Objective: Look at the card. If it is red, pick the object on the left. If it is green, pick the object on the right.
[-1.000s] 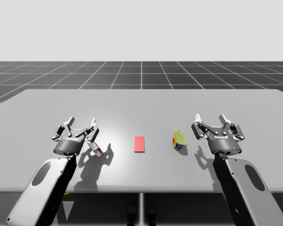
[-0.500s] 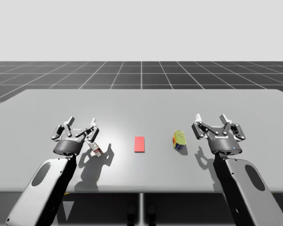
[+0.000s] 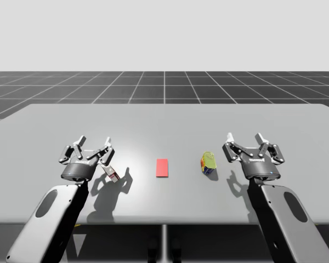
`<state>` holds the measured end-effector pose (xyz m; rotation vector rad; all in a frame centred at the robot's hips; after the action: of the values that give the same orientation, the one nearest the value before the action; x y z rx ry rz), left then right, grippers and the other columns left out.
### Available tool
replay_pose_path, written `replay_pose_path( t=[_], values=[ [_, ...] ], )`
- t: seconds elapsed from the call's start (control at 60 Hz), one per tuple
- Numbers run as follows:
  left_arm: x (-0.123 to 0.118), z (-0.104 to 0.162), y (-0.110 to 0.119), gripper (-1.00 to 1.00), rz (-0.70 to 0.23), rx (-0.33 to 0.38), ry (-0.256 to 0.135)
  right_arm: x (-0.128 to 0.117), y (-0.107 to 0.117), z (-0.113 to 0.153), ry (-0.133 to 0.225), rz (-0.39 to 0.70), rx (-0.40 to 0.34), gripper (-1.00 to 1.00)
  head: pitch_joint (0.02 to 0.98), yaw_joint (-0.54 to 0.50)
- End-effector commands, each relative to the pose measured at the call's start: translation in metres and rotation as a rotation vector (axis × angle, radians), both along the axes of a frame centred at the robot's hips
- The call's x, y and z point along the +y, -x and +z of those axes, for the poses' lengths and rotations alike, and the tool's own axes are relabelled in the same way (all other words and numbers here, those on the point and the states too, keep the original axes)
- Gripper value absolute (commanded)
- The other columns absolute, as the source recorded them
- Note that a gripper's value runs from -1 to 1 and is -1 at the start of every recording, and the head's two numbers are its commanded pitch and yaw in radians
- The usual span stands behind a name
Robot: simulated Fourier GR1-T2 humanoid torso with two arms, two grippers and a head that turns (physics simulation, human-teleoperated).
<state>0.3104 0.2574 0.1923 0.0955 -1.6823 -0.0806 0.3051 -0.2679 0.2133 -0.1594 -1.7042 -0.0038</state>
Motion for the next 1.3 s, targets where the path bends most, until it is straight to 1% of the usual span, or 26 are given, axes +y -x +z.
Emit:
replay_pose_path(
  t=[0.017,0.117,0.333,0.45,0.467,0.5,0.55,0.583,0.617,0.65,0.683,0.7,0.75,0.767,0.817,0.85,0.917,1.0,1.067,1.083,1.117,1.183,1.25,1.3],
  values=[
    [0.0,0.001,0.0,-1.0,0.0,-0.007,0.006,0.001,0.0,-0.001,0.002,0.003,0.002,-1.0,0.918,0.36],
    [0.0,0.002,0.0,-1.0,-0.001,-0.008,0.008,0.001,-0.001,-0.001,0.001,0.003,0.002,-1.0,0.92,0.38],
    [0.0,0.003,0.001,-1.0,-0.005,-0.011,0.022,0.0,0.0,-0.001,0.0,0.001,0.002,-1.0,0.911,0.37],
    [0.0,0.005,0.002,-1.0,-0.018,-0.011,0.039,0.001,0.0,-0.001,-0.003,0.002,0.001,-1.0,0.911,0.37],
    [-0.001,0.006,0.002,-1.0,-0.026,-0.01,0.052,0.001,0.0,-0.002,-0.002,0.002,0.002,-1.0,0.91,0.37],
    [-0.001,0.008,0.002,-1.0,-0.037,-0.002,0.062,0.001,0.0,-0.002,-0.002,0.002,0.003,-1.0,0.909,0.37],
    [-0.001,0.014,0.004,-1.0,-0.056,0.015,0.066,0.001,0.0,-0.002,-0.003,0.001,0.004,-1.0,0.905,0.37],
    [-0.001,0.02,0.008,-1.0,-0.079,0.036,0.069,0.001,0.0,-0.002,-0.003,0.0,0.005,-1.0,0.901,0.38],
    [-0.001,0.025,0.01,-1.0,-0.092,0.044,0.065,0.001,-0.001,-0.002,-0.003,0.0,0.005,-1.0,0.9,0.38],
    [-0.002,0.034,0.017,-1.0,-0.109,0.052,0.042,0.001,0.0,-0.002,-0.004,-0.001,0.005,-1.0,0.901,0.38],
    [-0.002,0.038,0.02,-1.0,-0.127,0.061,0.036,0.001,0.0,-0.002,-0.004,-0.001,0.005,-1.0,0.902,0.38],
    [-0.001,0.041,0.023,-1.0,-0.157,0.07,0.033,0.001,0.0,-0.003,-0.004,-0.001,0.006,-1.0,0.903,0.38],
    [0.0,0.045,0.029,-1.0,-0.179,0.079,0.022,0.001,0.0,-0.003,-0.001,-0.003,0.005,-1.0,0.905,0.38],
    [0.002,0.047,0.034,-1.0,-0.211,0.09,0.018,0.001,-0.001,-0.003,0.005,-0.007,0.002,-1.0,0.905,0.39],
    [0.005,0.049,0.04,-1.0,-0.256,0.104,0.027,0.001,-0.001,-0.003,0.011,-0.011,0.0,-1.0,0.905,0.39],
    [0.008,0.05,0.046,-1.0,-0.291,0.116,0.022,0.001,-0.001,-0.003,0.015,-0.015,0.0,-1.0,0.905,0.39],
    [0.016,0.05,0.06,-1.0,-0.374,0.14,-0.004,0.001,-0.001,-0.003,0.016,-0.017,0.001,-1.0,0.905,0.39],
    [0.026,0.047,0.075,-1.0,-0.465,0.177,-0.021,0.001,-0.002,-0.004,0.018,-0.018,0.001,-1.0,0.906,0.39],
    [0.035,0.043,0.083,-1.0,-0.492,0.185,-0.022,0.002,-0.002,-0.004,0.019,-0.02,0.001,-1.0,0.908,0.39],
    [0.041,0.04,0.087,-1.0,-0.513,0.195,-0.009,0.002,-0.002,-0.005,0.02,-0.02,0.002,-1.0,0.908,0.39],
    [0.044,0.038,0.09,-1.0,-0.526,0.205,0.009,0.002,-0.002,-0.005,0.021,-0.02,0.002,-1.0,0.909,0.39],
    [0.053,0.028,0.097,-1.0,-0.555,0.216,0.021,0.002,-0.003,-0.005,0.023,-0.021,0.002,-1.0,0.91,0.39],
    [0.059,0.018,0.101,-1.0,-0.579,0.235,0.026,0.002,-0.003,-0.006,0.023,-0.021,0.002,-1.0,0.91,0.39],
    [0.064,0.008,0.103,-1.0,-0.575,0.243,0.02,0.002,-0.003,-0.006,0.024,-0.022,0.002,-1.0,0.908,0.39]
  ],
)
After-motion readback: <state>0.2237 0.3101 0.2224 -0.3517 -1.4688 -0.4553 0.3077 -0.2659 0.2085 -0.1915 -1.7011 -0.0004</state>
